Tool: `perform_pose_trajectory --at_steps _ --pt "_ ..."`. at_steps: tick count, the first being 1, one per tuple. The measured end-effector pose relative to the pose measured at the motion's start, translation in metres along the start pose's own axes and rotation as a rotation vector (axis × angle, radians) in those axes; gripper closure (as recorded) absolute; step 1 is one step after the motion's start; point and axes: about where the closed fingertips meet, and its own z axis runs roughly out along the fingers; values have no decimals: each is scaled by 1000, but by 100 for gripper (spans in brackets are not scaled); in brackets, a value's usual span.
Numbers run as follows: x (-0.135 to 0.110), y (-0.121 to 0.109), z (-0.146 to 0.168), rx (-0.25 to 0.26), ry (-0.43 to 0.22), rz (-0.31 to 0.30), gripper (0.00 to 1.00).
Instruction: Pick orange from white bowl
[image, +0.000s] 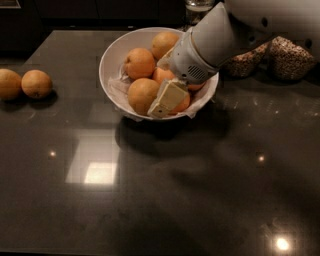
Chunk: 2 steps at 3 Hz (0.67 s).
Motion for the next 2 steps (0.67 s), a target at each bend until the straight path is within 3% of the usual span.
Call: perform_pose_trajectory --at_steps 2 --pt "-9 3 16 -41 -7 -15 22"
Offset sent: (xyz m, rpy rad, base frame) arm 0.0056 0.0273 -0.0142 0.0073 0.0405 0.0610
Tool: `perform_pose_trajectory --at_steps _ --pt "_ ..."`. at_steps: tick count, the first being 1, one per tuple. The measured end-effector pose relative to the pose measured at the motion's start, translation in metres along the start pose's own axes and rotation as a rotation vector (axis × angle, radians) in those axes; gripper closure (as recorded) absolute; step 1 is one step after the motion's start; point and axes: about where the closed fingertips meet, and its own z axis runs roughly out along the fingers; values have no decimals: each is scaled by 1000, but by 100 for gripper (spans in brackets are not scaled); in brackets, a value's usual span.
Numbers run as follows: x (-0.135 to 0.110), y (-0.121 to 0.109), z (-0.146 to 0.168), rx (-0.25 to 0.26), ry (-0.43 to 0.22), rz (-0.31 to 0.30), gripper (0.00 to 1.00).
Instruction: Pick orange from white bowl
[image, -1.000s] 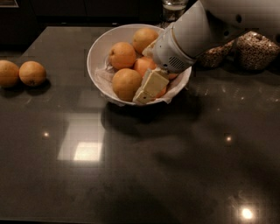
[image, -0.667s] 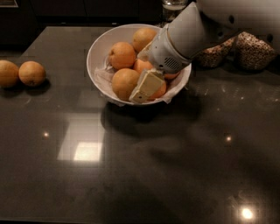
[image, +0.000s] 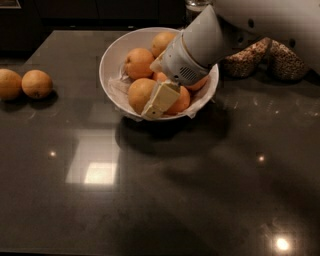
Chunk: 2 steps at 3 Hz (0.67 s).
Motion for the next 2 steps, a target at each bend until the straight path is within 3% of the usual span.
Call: perform_pose_trajectory --at_steps 2 --pt "-12 6 18 -56 -12 -21 23"
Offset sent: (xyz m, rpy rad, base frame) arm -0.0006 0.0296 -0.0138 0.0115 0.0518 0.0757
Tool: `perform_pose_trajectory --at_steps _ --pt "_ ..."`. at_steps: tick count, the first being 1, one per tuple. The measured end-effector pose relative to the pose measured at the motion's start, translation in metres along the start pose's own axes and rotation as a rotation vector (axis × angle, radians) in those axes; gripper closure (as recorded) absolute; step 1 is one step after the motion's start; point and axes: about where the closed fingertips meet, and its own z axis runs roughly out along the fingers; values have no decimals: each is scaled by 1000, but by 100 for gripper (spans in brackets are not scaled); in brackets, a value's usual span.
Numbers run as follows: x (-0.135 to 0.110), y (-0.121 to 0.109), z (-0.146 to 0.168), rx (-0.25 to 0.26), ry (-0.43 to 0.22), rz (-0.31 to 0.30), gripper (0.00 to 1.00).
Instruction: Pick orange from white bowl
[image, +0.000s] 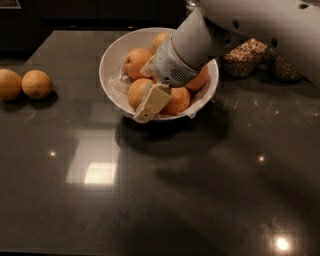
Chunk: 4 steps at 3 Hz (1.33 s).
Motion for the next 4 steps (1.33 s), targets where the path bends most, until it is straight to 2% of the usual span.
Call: perform_pose_trajectory --at_steps 3,4 --pt "2 0 10 -24 -9 3 26" --pt "3 1 14 -39 -16 5 45"
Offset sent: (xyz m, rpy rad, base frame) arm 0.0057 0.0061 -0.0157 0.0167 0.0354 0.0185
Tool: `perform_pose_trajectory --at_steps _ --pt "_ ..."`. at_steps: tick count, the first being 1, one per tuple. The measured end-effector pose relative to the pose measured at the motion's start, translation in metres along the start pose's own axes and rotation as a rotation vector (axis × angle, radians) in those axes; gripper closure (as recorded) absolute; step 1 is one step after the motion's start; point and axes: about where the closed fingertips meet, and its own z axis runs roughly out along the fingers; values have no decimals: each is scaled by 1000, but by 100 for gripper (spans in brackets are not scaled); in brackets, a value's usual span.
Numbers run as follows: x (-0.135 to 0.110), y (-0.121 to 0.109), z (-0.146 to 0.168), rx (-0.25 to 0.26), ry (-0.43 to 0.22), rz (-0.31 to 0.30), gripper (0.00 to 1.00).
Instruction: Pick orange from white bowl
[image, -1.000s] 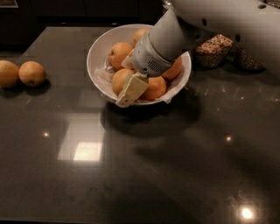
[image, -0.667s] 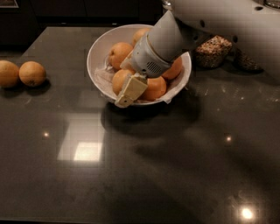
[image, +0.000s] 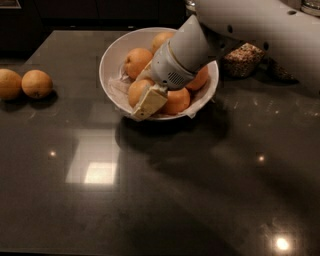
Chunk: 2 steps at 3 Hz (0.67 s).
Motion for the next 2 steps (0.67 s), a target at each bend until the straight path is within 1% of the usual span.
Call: perform_pose_trajectory --at_steps 2 --pt "0 0 0 0 0 0 91"
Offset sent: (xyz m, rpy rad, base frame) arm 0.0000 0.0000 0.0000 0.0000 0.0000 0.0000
